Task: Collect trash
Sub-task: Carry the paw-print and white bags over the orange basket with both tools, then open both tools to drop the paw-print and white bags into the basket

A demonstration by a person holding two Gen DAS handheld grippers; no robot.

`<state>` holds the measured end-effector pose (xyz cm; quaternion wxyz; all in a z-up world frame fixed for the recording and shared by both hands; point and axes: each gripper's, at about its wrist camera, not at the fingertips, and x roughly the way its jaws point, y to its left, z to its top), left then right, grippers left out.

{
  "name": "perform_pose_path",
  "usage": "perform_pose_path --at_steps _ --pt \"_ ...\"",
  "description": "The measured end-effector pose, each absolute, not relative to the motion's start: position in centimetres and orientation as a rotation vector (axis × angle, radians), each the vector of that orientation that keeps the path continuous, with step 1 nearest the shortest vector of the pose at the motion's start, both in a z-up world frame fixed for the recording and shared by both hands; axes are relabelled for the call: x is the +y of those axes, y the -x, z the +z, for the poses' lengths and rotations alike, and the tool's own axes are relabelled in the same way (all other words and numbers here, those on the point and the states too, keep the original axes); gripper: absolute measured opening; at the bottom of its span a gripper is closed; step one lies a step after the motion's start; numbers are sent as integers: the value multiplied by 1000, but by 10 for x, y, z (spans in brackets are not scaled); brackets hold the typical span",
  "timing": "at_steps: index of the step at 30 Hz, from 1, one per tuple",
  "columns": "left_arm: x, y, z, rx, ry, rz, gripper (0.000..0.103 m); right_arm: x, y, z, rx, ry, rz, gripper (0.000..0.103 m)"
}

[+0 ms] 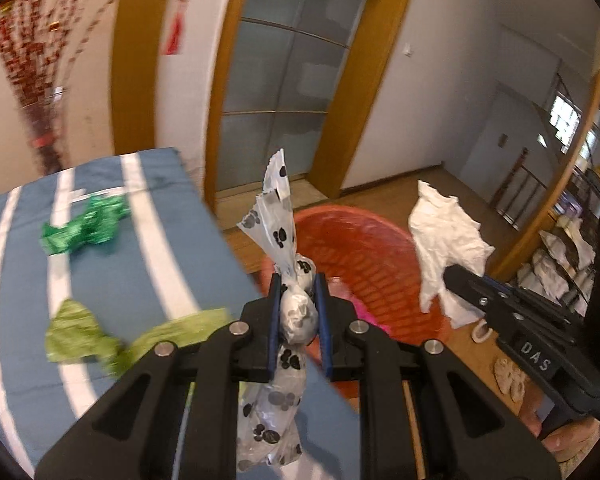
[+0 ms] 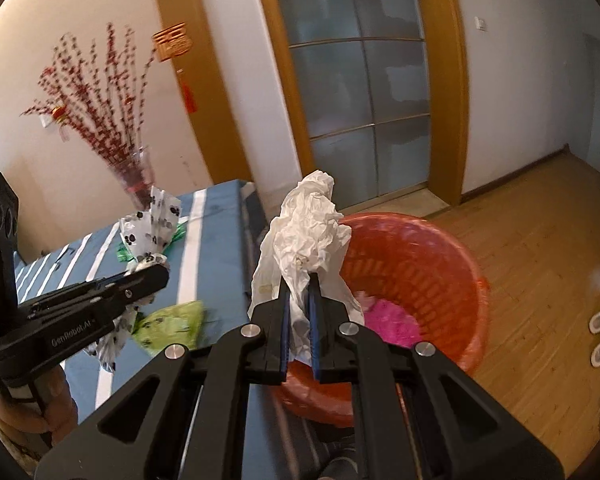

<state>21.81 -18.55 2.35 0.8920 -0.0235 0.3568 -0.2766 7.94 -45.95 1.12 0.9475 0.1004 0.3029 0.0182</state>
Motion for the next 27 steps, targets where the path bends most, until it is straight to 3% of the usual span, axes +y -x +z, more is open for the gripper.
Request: perform_pose_path --at_steps 17,19,22,24,27 --pt "-262 -255 -7 820 57 -684 18 -520 -97 -10 612 -330 -43 10" --pt "-265 -259 -10 830 64 -684 27 -524 -101 -13 613 -346 -43 11" --pt "-266 -265 -17 842 69 -668 41 -530 -103 -21 624 -360 -51 27" --pt "-263 -267 -21 851 67 -656 44 -532 -101 -25 630 -365 -55 41" --pt "-254 -269 -27 860 55 -623 48 -533 -99 -28 636 -358 -66 47"
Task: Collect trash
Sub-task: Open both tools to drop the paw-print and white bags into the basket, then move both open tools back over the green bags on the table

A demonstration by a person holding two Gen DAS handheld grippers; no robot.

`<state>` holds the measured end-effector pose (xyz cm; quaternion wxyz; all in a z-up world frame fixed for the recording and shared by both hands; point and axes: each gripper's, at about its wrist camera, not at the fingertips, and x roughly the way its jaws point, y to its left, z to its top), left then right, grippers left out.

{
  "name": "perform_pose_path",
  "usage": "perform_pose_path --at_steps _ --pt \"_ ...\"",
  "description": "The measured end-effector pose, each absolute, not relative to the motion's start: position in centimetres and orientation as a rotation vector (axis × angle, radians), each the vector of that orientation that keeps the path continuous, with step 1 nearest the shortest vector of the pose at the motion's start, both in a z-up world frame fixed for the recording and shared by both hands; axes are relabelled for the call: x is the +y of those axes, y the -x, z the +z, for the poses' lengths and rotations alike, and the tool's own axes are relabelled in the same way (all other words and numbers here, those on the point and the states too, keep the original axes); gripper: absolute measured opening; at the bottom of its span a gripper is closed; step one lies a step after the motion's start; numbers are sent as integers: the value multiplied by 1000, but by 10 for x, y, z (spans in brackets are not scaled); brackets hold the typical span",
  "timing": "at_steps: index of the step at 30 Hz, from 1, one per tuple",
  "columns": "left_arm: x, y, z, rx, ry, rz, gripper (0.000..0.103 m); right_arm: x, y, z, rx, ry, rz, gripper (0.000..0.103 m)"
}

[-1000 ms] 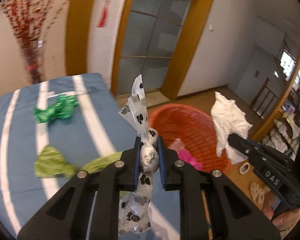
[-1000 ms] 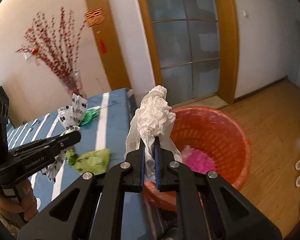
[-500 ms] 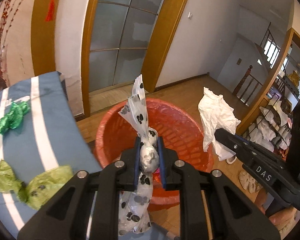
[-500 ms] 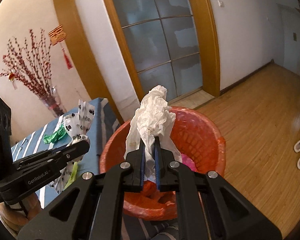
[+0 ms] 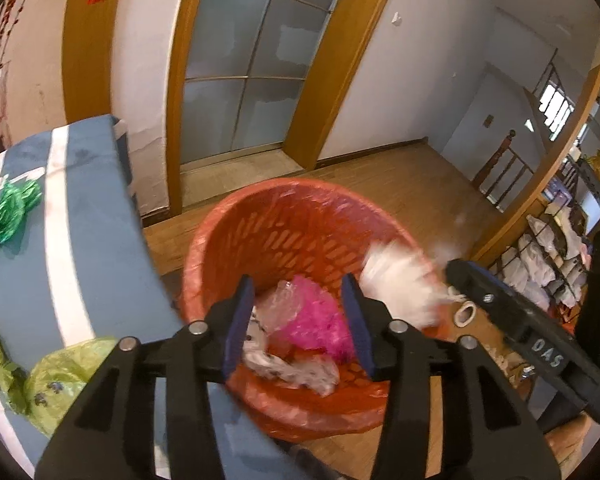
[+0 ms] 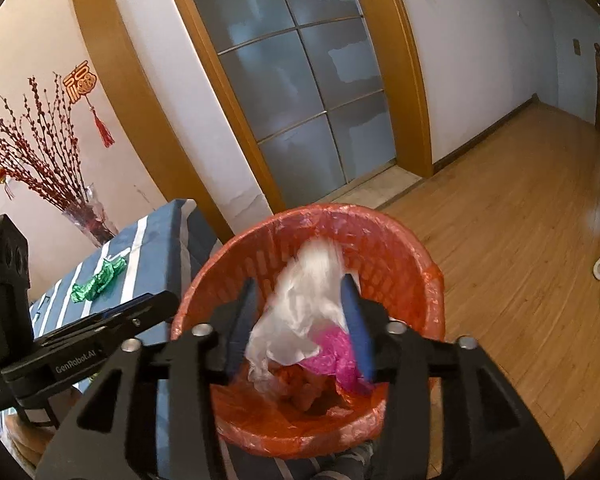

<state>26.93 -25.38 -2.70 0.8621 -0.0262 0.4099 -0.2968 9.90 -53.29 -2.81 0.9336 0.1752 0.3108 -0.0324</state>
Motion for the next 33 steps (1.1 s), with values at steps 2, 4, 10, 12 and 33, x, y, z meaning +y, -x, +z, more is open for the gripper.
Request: perform_pose_path --at_steps 2,4,10,12,33 --pt "-243 -269 -30 862 44 -594 50 -534 -98 -29 638 -357 -71 47" --pt "-233 -269 -30 856 33 -567 52 -534 -97 -28 638 -354 -75 47" --pt "-194 -262 -23 824 9 -486 56 -522 -95 -22 634 -329 -58 47" --pt "-178 -260 -21 806 -4 -453 57 -513 -95 -19 632 -305 -44 47" --pt "32 -251 -15 747 48 -32 63 -299 -126 -41 778 -67 402 47"
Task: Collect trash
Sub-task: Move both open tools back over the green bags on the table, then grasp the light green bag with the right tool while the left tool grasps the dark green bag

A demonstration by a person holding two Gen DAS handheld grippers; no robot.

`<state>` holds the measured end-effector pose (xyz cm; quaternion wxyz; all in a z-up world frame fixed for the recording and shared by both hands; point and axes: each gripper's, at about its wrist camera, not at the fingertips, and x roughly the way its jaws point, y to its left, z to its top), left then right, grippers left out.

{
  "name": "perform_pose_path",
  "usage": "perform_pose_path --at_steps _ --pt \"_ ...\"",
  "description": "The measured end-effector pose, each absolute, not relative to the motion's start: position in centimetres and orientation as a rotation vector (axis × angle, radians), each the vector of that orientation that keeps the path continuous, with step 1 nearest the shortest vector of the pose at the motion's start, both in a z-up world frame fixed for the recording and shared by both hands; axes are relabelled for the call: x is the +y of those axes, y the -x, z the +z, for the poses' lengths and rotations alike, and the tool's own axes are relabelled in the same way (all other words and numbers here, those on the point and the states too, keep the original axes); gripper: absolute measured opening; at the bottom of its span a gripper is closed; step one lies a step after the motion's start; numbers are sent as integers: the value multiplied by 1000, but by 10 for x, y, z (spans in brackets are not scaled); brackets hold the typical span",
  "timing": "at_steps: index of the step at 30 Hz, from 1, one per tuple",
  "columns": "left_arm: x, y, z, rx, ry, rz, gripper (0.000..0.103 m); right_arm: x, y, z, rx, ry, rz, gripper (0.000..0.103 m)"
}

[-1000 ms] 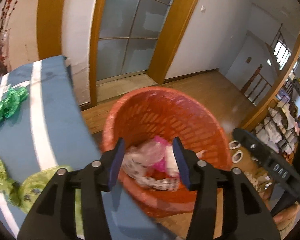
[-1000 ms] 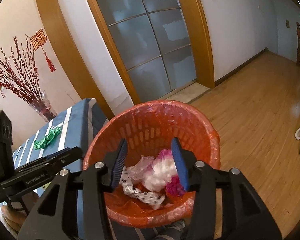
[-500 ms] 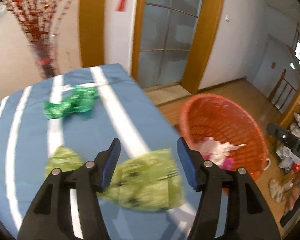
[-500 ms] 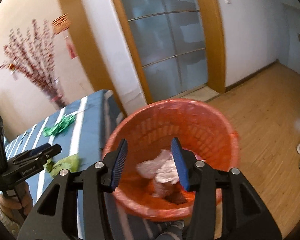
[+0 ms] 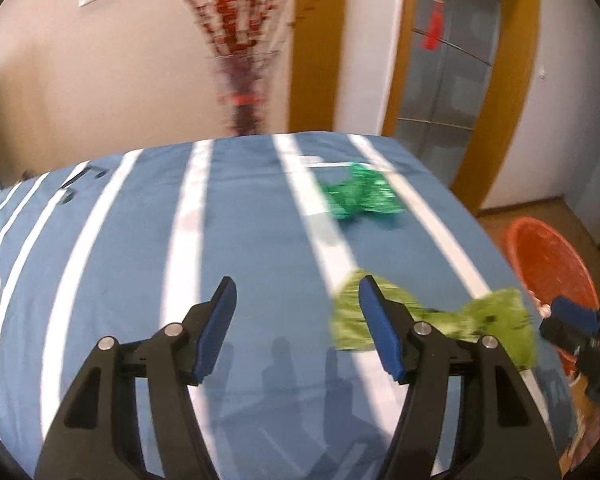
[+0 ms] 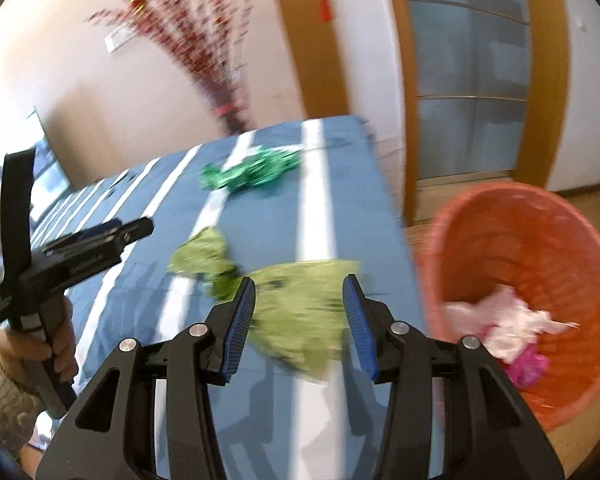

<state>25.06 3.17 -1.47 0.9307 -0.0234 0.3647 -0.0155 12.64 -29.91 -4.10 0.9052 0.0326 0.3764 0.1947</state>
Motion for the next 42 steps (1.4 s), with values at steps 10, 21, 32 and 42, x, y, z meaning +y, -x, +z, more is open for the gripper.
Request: perform_pose_path --at_steps 10,21,32,42 --pt "74 -252 -26 765 97 36 63 -238 -141 -70 864 48 465 44" --pt "65 -264 -29 775 121 10 63 -271 -145 -70 864 -17 357 3" --pt "-5 -324 -6 726 37 -76 75 -354 -131 -35 750 -151 215 3" --pt "-41 -401 -36 832 -76 -47 75 -385 -135 -44 773 -191 165 3"
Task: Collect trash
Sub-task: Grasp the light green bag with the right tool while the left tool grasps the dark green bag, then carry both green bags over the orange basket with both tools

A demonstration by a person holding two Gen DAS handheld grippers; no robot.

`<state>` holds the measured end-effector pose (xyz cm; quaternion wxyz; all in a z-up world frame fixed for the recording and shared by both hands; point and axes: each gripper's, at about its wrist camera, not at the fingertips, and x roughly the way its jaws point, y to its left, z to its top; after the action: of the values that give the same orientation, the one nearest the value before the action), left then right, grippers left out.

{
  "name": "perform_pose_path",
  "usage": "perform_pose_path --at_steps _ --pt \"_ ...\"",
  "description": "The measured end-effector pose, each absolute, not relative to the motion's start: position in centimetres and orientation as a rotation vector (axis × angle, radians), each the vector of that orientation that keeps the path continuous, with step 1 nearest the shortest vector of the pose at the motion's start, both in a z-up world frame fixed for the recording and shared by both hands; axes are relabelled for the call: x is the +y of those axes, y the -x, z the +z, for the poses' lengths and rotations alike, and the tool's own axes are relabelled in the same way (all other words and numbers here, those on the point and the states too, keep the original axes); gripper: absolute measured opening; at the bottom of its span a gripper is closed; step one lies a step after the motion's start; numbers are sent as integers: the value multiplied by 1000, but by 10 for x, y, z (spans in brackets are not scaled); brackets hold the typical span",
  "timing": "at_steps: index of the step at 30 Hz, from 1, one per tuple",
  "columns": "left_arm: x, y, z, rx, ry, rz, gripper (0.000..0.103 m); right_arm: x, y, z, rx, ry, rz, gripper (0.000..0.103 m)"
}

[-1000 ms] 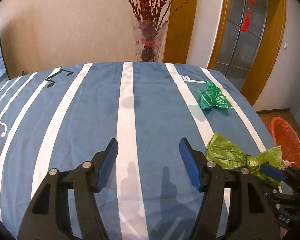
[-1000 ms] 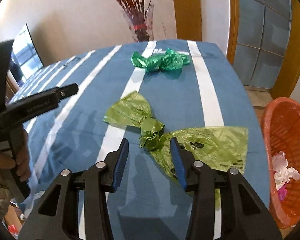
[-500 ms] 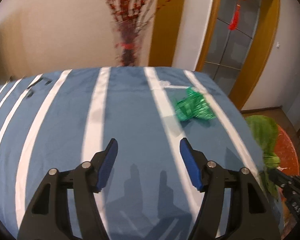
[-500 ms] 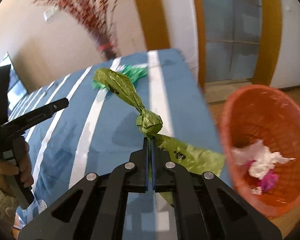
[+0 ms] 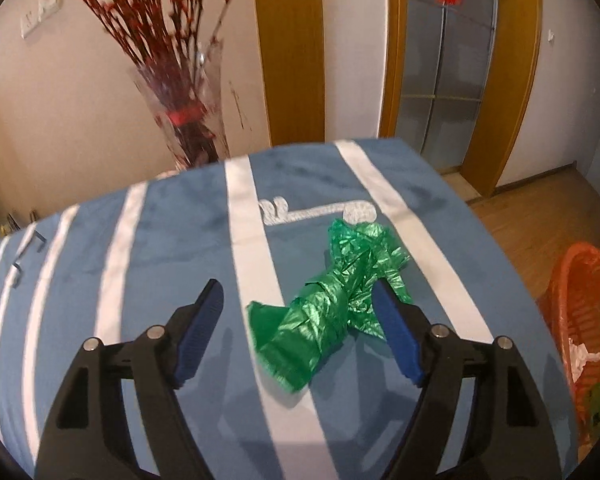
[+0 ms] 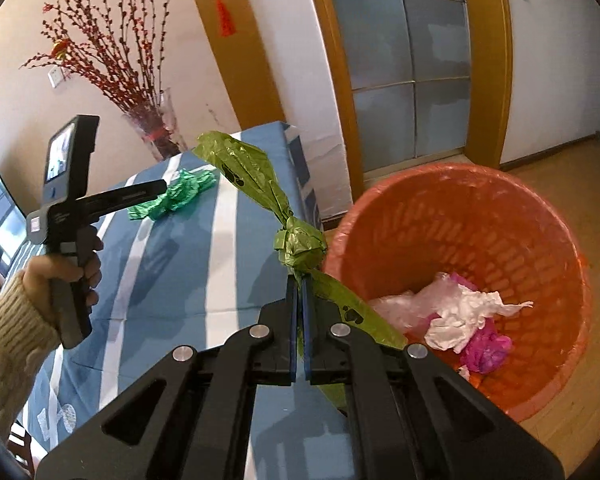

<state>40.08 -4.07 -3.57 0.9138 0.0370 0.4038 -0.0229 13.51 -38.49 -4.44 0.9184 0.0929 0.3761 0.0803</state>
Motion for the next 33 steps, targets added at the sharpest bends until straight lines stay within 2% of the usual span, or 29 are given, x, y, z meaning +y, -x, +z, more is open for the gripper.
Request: perform_pose_path --at_steps 5,11,13,21,33 --pt "-47 -418 -50 880 -107 -32 72 -390 -137 -48 786 -195 167 3" --pt "-45 -423 -60 920 -64 -62 45 -390 -137 -50 796 -198 167 3" --pt "-48 -423 -60 920 -68 -80 29 -390 -137 -50 795 -198 167 3" --pt "-50 -408 -55 896 -61 -87 27 -396 -127 -38 764 -208 161 3" --pt "-70 -355 -16 819 -67 -158 27 -417 -95 -6 681 -232 134 3"
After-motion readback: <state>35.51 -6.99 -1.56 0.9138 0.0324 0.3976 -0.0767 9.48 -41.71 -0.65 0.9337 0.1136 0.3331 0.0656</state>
